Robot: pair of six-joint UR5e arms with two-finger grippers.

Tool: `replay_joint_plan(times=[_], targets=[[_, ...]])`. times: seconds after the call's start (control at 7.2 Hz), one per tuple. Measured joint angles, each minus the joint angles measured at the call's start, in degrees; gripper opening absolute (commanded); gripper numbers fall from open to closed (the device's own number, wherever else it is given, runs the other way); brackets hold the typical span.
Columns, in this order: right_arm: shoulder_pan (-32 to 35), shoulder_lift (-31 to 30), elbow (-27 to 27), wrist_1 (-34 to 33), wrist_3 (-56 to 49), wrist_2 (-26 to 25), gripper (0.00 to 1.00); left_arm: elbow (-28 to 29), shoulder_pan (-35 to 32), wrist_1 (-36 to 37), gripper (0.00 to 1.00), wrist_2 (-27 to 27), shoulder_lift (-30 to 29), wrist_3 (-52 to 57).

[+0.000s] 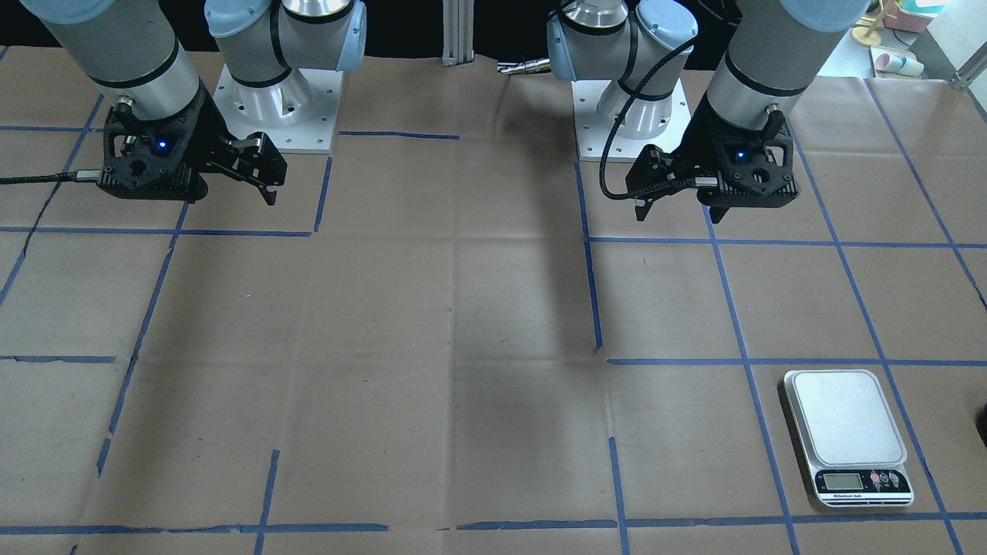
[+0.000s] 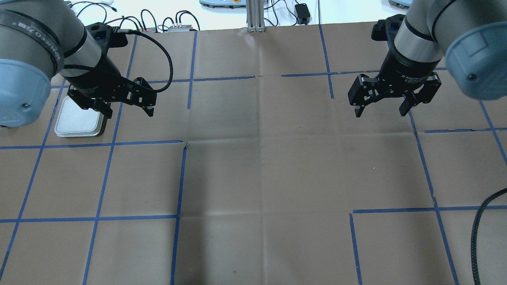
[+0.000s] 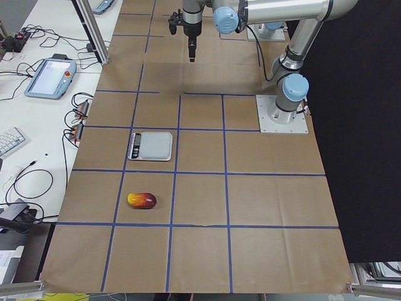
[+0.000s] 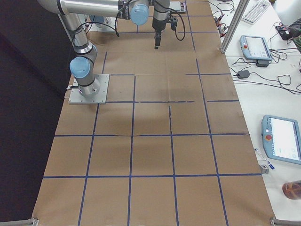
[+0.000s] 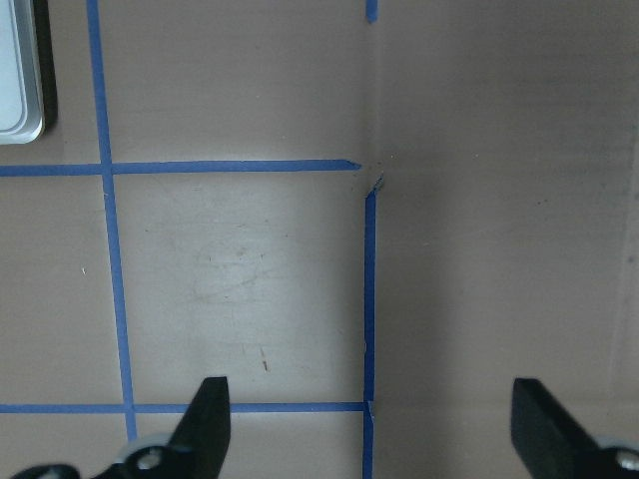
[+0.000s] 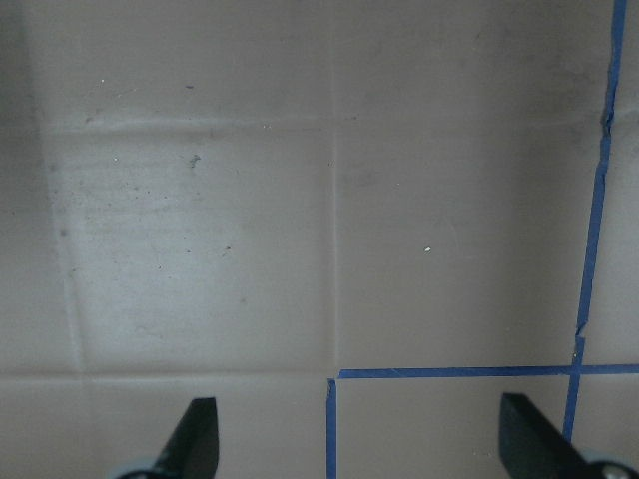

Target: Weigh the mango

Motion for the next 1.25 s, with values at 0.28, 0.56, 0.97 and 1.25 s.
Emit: replay_joint_plan(times=[0.28,0.56,0.97,1.25], targets=[[0.0,0.0,0.0,0.0,0.0,0.0,1.0,-0.11,0.34,0.09,1.0,0.07,-0.08,0.35],[0.0,0.0,0.0,0.0,0.0,0.0,1.0,-0.09,0.79,0.15,1.0,0.11,0.0,0.92],[0.0,0.0,0.0,0.0,0.0,0.0,1.0,-0.09,0.85,0.37,1.0,0.11,-0.3,1.08],[0.0,0.0,0.0,0.0,0.0,0.0,1.0,-0.03,2.69,1.95,1.0,0.94,-1.03,4.74]])
